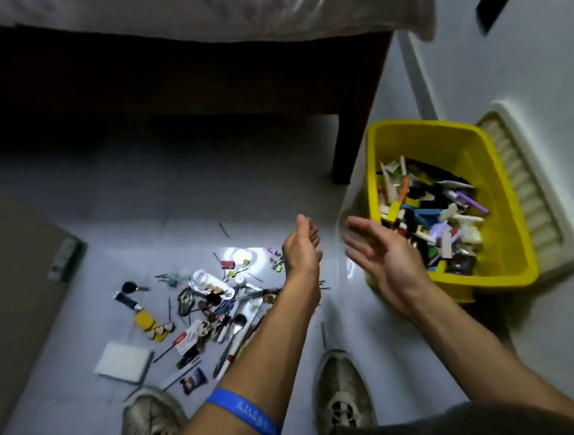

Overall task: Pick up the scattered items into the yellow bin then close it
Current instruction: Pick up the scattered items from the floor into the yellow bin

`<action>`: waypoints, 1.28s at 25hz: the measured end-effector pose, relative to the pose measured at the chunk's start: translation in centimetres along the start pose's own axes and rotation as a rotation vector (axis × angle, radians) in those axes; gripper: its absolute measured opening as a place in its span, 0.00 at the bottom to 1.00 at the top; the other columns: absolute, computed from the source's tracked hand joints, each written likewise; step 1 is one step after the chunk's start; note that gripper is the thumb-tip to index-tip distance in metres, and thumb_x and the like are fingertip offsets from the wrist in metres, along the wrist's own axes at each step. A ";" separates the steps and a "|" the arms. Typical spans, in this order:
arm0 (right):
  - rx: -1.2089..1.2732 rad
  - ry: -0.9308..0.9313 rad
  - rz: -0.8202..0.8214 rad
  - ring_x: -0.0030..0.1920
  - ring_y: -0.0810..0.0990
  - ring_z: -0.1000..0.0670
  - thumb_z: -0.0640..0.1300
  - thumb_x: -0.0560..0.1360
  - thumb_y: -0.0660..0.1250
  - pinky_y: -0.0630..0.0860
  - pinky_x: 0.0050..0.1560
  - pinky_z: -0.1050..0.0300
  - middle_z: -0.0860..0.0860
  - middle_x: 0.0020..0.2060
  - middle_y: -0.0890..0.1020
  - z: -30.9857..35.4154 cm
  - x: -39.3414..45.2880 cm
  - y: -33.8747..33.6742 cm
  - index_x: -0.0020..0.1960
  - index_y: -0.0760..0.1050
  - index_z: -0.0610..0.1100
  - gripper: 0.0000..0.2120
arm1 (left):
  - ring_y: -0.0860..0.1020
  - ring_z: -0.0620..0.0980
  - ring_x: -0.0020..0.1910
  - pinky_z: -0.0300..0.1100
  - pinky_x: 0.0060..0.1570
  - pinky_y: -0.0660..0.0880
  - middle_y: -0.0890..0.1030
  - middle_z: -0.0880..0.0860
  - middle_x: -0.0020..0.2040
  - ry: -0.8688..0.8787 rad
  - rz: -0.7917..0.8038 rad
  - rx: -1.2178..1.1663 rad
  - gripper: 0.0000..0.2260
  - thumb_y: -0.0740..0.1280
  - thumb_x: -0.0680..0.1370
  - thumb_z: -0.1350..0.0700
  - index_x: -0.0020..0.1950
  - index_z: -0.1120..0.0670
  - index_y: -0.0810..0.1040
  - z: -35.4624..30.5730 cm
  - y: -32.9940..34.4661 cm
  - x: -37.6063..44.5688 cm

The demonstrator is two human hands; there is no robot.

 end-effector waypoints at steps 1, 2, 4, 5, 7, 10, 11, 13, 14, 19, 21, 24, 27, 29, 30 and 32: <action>-0.092 0.056 0.053 0.56 0.83 0.49 0.48 0.82 0.58 0.79 0.56 0.54 0.51 0.57 0.83 -2.8 0.2 2.2 0.59 0.79 0.45 0.14 | 0.76 0.52 0.62 0.50 0.63 0.72 0.79 0.54 0.64 -0.020 -0.077 0.042 0.18 0.57 0.83 0.46 0.66 0.55 0.76 1.3 -3.4 0.8; -0.186 0.114 0.104 0.53 0.84 0.47 0.48 0.81 0.59 0.81 0.54 0.52 0.49 0.55 0.84 -5.5 0.4 3.8 0.56 0.81 0.45 0.13 | 0.78 0.52 0.59 0.51 0.61 0.74 0.81 0.53 0.61 -0.039 -0.133 0.086 0.16 0.58 0.82 0.47 0.62 0.54 0.78 2.5 -6.3 1.4; -0.381 0.194 0.179 0.52 0.84 0.43 0.45 0.80 0.63 0.80 0.54 0.46 0.45 0.54 0.84 -10.6 1.2 6.2 0.53 0.82 0.45 0.10 | 0.80 0.53 0.54 0.50 0.57 0.77 0.83 0.53 0.56 -0.060 -0.212 0.184 0.10 0.62 0.81 0.51 0.56 0.51 0.80 4.6 -11.9 2.7; -0.567 0.149 0.205 0.53 0.83 0.43 0.44 0.78 0.65 0.79 0.55 0.46 0.45 0.55 0.84 -12.4 2.1 6.6 0.54 0.81 0.45 0.08 | 0.81 0.52 0.51 0.47 0.54 0.77 0.83 0.53 0.54 -0.042 -0.235 0.277 0.07 0.64 0.80 0.52 0.54 0.50 0.80 5.4 -14.4 3.4; -1.135 -0.104 0.273 0.57 0.79 0.45 0.44 0.76 0.68 0.76 0.58 0.50 0.49 0.60 0.80 -14.6 3.8 7.1 0.62 0.77 0.46 0.15 | 0.80 0.48 0.48 0.43 0.49 0.77 0.82 0.49 0.54 0.017 -0.261 0.569 0.07 0.66 0.78 0.54 0.55 0.48 0.79 6.3 -18.1 4.2; -1.594 -0.395 0.402 0.60 0.74 0.43 0.45 0.75 0.66 0.73 0.58 0.48 0.49 0.64 0.75 -18.3 5.3 9.2 0.68 0.70 0.47 0.22 | 0.77 0.46 0.49 0.36 0.41 0.73 0.78 0.44 0.51 0.070 -0.280 0.977 0.09 0.68 0.76 0.56 0.56 0.47 0.78 8.1 -21.9 5.2; -1.673 -0.471 0.400 0.58 0.74 0.42 0.46 0.75 0.66 0.73 0.56 0.47 0.49 0.62 0.77 -19.2 5.7 9.8 0.67 0.71 0.47 0.21 | 0.76 0.46 0.50 0.34 0.42 0.71 0.77 0.44 0.50 0.097 -0.259 1.057 0.08 0.68 0.76 0.56 0.54 0.47 0.78 8.7 -22.3 5.3; -1.820 -0.569 0.362 0.54 0.75 0.42 0.48 0.77 0.66 0.71 0.51 0.46 0.48 0.56 0.79 -20.3 6.8 11.0 0.62 0.74 0.47 0.15 | 0.73 0.45 0.51 0.38 0.49 0.71 0.76 0.46 0.52 0.146 -0.240 1.124 0.07 0.67 0.77 0.57 0.54 0.49 0.78 9.6 -23.3 5.3; -1.860 -0.568 0.363 0.52 0.75 0.43 0.49 0.77 0.65 0.70 0.51 0.46 0.48 0.53 0.79 -20.6 7.4 11.3 0.60 0.75 0.47 0.12 | 0.71 0.45 0.51 0.39 0.49 0.70 0.76 0.47 0.52 0.168 -0.258 1.133 0.07 0.66 0.78 0.56 0.55 0.49 0.78 9.7 -23.7 5.0; -1.726 -0.514 0.359 0.44 0.74 0.43 0.47 0.79 0.62 0.65 0.47 0.48 0.47 0.42 0.78 -20.2 8.8 11.8 0.46 0.72 0.46 0.06 | 0.68 0.46 0.53 0.41 0.49 0.68 0.76 0.49 0.55 0.200 -0.427 1.122 0.11 0.65 0.77 0.56 0.59 0.52 0.77 9.1 -27.4 3.5; -1.625 -0.578 0.261 0.40 0.76 0.41 0.45 0.79 0.63 0.68 0.45 0.48 0.46 0.37 0.79 -18.5 8.2 12.0 0.46 0.75 0.44 0.06 | 0.69 0.49 0.55 0.46 0.53 0.70 0.76 0.51 0.56 0.227 -0.453 1.188 0.13 0.65 0.77 0.57 0.62 0.54 0.76 8.3 -27.8 3.2; -1.415 -0.502 0.206 0.34 0.76 0.40 0.36 0.78 0.63 0.69 0.36 0.50 0.43 0.34 0.80 -17.6 7.1 11.2 0.55 0.76 0.40 0.07 | 0.70 0.50 0.55 0.46 0.55 0.70 0.76 0.52 0.58 0.299 -0.302 1.307 0.13 0.62 0.79 0.55 0.64 0.54 0.75 8.0 -25.2 3.8; -1.318 -0.424 0.261 0.42 0.76 0.42 0.32 0.72 0.63 0.71 0.39 0.52 0.45 0.40 0.79 -18.4 4.9 10.5 0.48 0.76 0.40 0.08 | 0.71 0.51 0.57 0.45 0.57 0.72 0.73 0.54 0.62 0.327 -0.200 1.425 0.14 0.62 0.81 0.54 0.66 0.54 0.73 8.4 -22.6 5.3; -1.331 -0.481 0.408 0.42 0.76 0.46 0.35 0.70 0.64 0.72 0.39 0.54 0.48 0.42 0.77 -19.6 2.5 11.4 0.47 0.77 0.43 0.08 | 0.70 0.53 0.58 0.45 0.55 0.73 0.71 0.55 0.62 0.287 -0.192 1.478 0.11 0.64 0.81 0.53 0.62 0.55 0.75 8.5 -22.2 6.7; -1.357 -0.514 0.501 0.42 0.76 0.47 0.37 0.69 0.64 0.73 0.38 0.55 0.49 0.43 0.77 -20.5 1.5 12.1 0.48 0.77 0.44 0.09 | 0.70 0.53 0.57 0.43 0.51 0.72 0.71 0.55 0.60 0.271 -0.191 1.486 0.09 0.66 0.80 0.52 0.57 0.55 0.76 8.4 -22.4 7.3; -1.440 -0.547 0.639 0.44 0.77 0.47 0.40 0.70 0.65 0.74 0.37 0.55 0.50 0.47 0.77 -22.4 0.5 13.2 0.52 0.76 0.46 0.11 | 0.71 0.52 0.51 0.41 0.42 0.68 0.72 0.53 0.52 0.247 -0.174 1.432 0.07 0.69 0.77 0.51 0.45 0.54 0.75 8.0 -23.3 8.2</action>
Point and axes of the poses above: each hand's wrist, its own x-axis towards the middle knuckle, its own y-axis out of the palm, z = x × y, the point moved 9 cm from there along x, towards the middle knuckle
